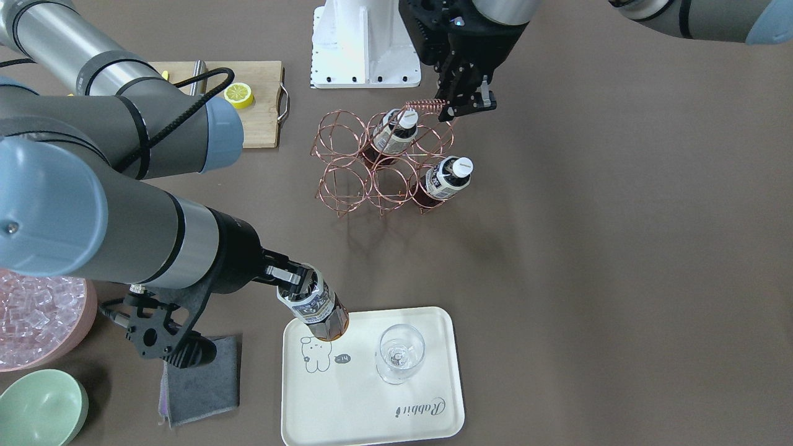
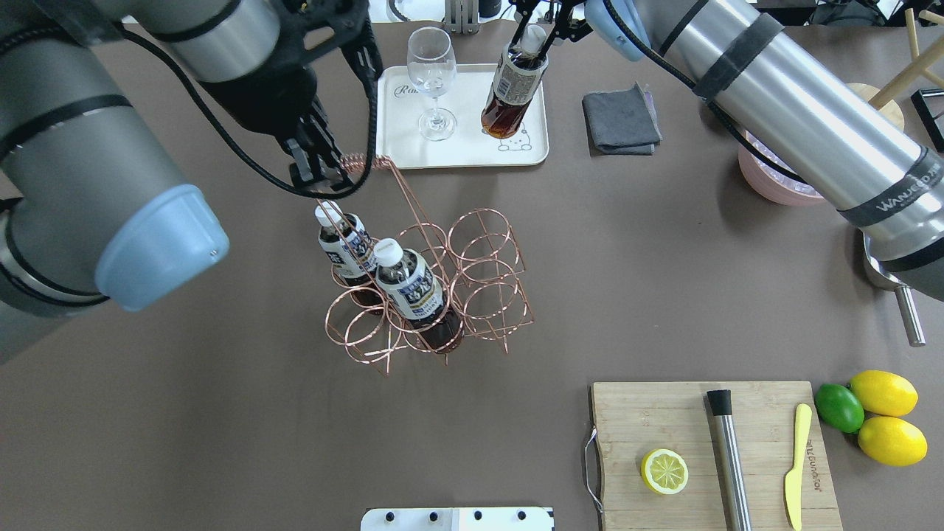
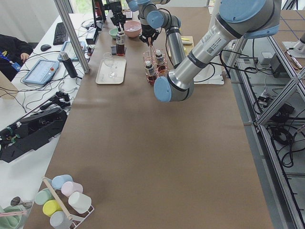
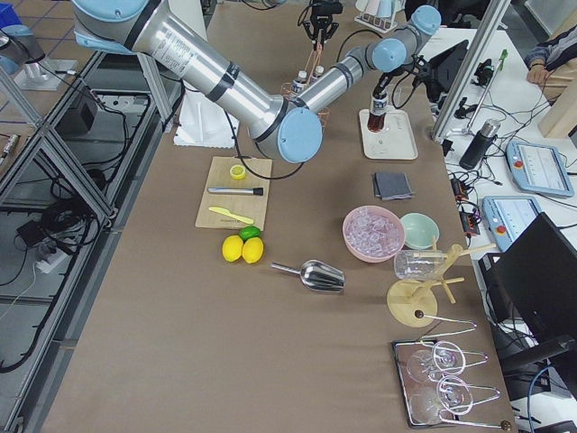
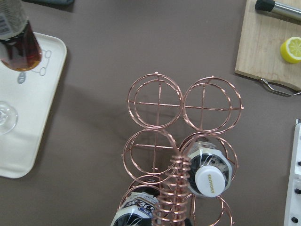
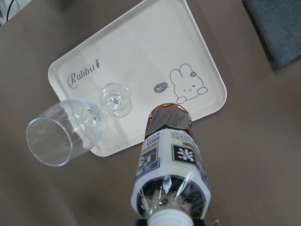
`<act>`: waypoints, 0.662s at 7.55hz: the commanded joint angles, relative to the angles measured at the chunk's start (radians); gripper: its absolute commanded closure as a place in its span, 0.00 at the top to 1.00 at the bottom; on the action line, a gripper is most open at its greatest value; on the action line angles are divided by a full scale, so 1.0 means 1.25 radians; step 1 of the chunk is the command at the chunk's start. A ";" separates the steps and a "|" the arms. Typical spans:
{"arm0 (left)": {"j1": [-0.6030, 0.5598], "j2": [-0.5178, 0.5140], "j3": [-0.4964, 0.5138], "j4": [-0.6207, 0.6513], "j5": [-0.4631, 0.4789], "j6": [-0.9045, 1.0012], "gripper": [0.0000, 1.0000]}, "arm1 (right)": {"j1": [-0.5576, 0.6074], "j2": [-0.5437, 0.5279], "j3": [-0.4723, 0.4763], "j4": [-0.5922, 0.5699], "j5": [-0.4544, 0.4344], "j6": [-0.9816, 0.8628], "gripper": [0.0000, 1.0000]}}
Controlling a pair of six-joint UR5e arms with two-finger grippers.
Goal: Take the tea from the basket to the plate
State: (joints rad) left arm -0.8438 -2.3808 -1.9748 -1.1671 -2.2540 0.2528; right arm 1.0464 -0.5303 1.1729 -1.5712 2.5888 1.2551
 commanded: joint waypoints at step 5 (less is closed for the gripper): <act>-0.231 0.124 -0.044 0.005 -0.099 0.008 0.00 | -0.043 0.087 -0.152 -0.012 -0.204 -0.364 0.00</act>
State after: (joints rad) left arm -1.0557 -2.2820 -2.0147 -1.1613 -2.3401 0.2621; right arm 1.0185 -0.4335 0.9917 -1.5768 2.4137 0.8852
